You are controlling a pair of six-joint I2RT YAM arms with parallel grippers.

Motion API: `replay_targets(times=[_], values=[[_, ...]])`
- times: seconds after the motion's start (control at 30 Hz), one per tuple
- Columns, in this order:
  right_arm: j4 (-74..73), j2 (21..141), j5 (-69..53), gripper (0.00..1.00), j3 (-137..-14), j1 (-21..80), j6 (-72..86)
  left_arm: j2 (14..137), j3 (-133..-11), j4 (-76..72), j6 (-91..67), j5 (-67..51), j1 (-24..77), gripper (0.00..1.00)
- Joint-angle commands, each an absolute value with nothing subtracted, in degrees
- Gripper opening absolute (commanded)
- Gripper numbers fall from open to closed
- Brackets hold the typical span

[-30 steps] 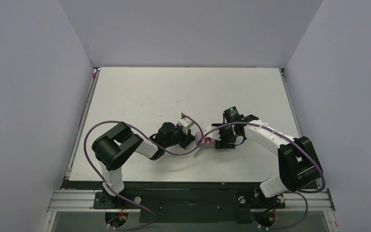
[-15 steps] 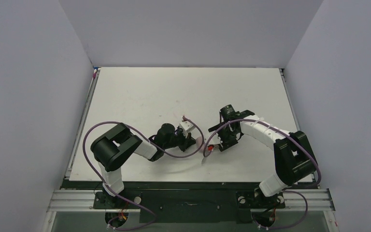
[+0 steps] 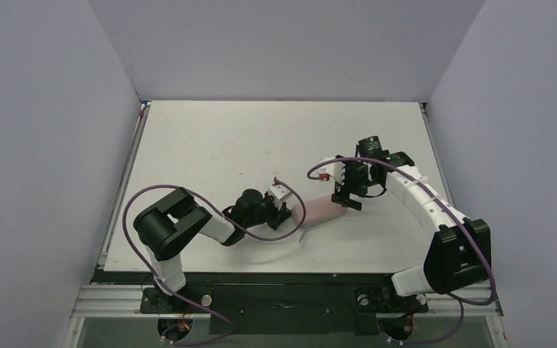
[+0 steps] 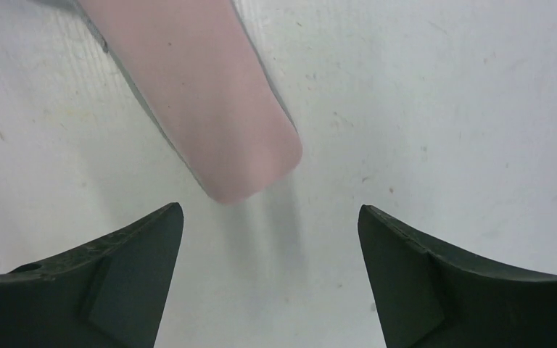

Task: Open the umbrella

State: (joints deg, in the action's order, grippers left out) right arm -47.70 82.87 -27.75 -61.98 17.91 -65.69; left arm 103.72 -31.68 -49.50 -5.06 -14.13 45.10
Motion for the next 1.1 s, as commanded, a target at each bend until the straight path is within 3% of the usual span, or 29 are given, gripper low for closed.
replay_targets(times=[0.0, 0.2, 0.53, 0.97, 1.07], values=[[-49.0, 78.7, -31.6, 0.86, -64.9, 12.9, -43.5, 102.6, -32.7, -51.6, -5.0, -12.6, 47.2, 0.0], [-50.8, 78.9, -27.6, 0.87, -63.3, 6.9, -14.1, 102.9, -33.6, -51.2, -5.2, -10.4, 50.5, 0.0], [-49.7, 83.4, -35.3, 0.87, -58.8, 3.3, -4.4, 107.3, -36.7, -53.7, -0.5, -9.2, 56.9, 0.0], [-37.2, 92.2, -37.6, 0.86, -57.9, 8.7, 5.6, 111.0, -40.9, -54.4, 3.5, -8.9, 60.3, 0.0], [-37.6, 93.0, -37.6, 0.75, -57.8, 9.4, 4.0, 110.9, -40.9, -54.4, 3.5, -8.5, 60.4, 0.0]])
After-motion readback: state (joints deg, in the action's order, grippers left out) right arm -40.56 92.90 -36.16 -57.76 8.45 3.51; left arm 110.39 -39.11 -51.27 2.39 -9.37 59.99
